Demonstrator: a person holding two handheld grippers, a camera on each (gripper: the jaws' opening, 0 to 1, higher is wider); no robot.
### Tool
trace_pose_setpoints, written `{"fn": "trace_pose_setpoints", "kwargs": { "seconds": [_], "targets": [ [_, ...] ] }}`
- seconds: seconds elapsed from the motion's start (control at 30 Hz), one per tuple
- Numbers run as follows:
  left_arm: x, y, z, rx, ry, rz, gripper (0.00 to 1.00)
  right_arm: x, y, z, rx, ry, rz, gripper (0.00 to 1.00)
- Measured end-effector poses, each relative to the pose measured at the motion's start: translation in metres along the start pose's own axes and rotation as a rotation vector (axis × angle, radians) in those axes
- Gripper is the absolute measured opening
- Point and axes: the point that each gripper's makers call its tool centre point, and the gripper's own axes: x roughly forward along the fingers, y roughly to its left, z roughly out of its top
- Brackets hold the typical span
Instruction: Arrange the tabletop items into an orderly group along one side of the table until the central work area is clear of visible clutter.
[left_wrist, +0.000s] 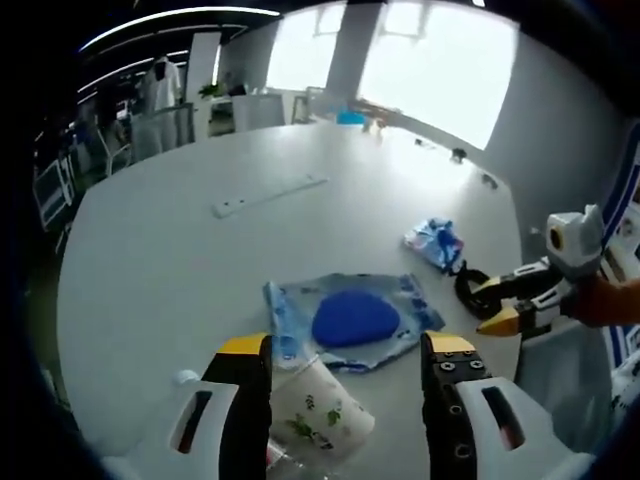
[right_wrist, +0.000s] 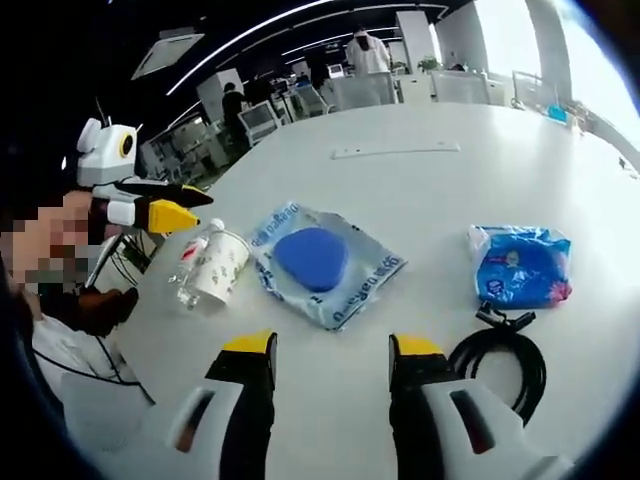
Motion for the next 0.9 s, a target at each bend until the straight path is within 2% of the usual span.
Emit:
{"fn": "trace_pose_setpoints", "kwargs": {
  "seconds": [0.67, 0.9],
  "targets": [
    [0.018, 0.016, 0.002, 0.008, 0.023, -0.013, 0.55, 0.009, 0.001, -0.006, 0.050, 0.006, -0.032, 0.38],
    [0.024, 0.021, 0.004, 0.015, 0.030, -0.022, 0.55, 0.015, 0.001, -0.010, 0.083, 0.016, -0.038, 0.31]
  ]
}}
